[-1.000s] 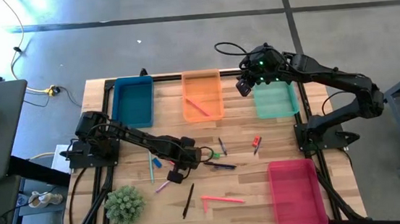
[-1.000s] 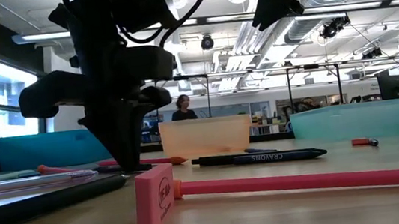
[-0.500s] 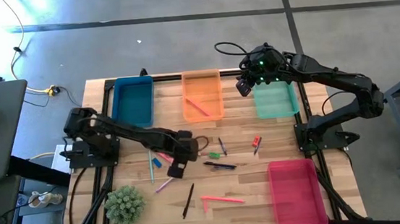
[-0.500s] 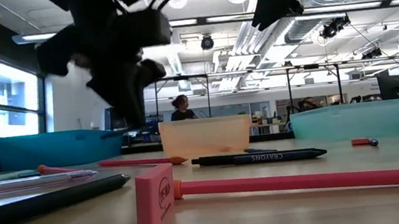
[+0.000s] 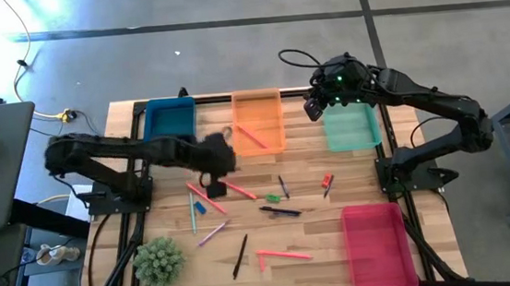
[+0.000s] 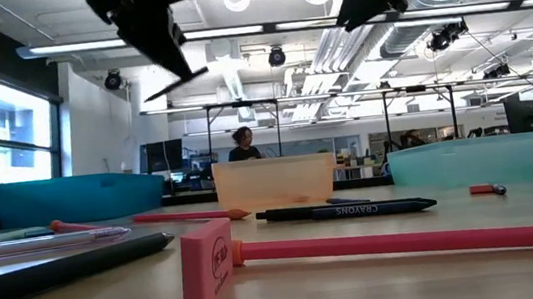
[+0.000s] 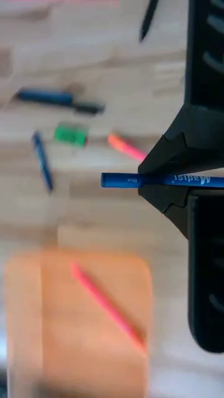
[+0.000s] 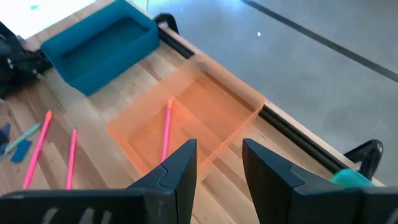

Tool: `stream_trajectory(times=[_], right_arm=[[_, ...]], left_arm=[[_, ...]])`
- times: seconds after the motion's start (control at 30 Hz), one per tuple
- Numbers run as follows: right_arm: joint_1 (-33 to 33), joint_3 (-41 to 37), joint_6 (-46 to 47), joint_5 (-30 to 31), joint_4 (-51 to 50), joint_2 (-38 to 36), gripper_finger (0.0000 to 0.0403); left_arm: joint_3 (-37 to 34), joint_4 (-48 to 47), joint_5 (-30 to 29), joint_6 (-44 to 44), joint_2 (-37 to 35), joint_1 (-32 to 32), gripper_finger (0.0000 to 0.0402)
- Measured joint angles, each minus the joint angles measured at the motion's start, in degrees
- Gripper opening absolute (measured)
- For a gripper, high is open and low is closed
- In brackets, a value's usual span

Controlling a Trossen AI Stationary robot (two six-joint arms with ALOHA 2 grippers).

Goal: Sort crayons/erasers/pens/pencils in bins
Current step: Put the blue crayon into the blue bin

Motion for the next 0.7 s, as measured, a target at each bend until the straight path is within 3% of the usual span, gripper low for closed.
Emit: stream_trajectory(times=[0.2, 0.4, 0.7], right_arm=[[0.0, 0.0, 0.4, 0.1, 1.1, -1.3, 0.0121], [0.0, 0.0, 0.8, 0.1, 1.0, -1.4, 0.0121], [0.0, 0.0, 2.6, 2.9, 1.0, -1.4, 0.0121]], left_arm=[[-2.8, -0.2, -2.9, -2.6, -7.8, 8.1, 0.0003], [-11.1, 2.3, -4.3, -7.2, -15.6, 17.9, 0.0003], [-17.6, 4.5, -4.7, -13.4, -16.5, 33.7, 0.0003]])
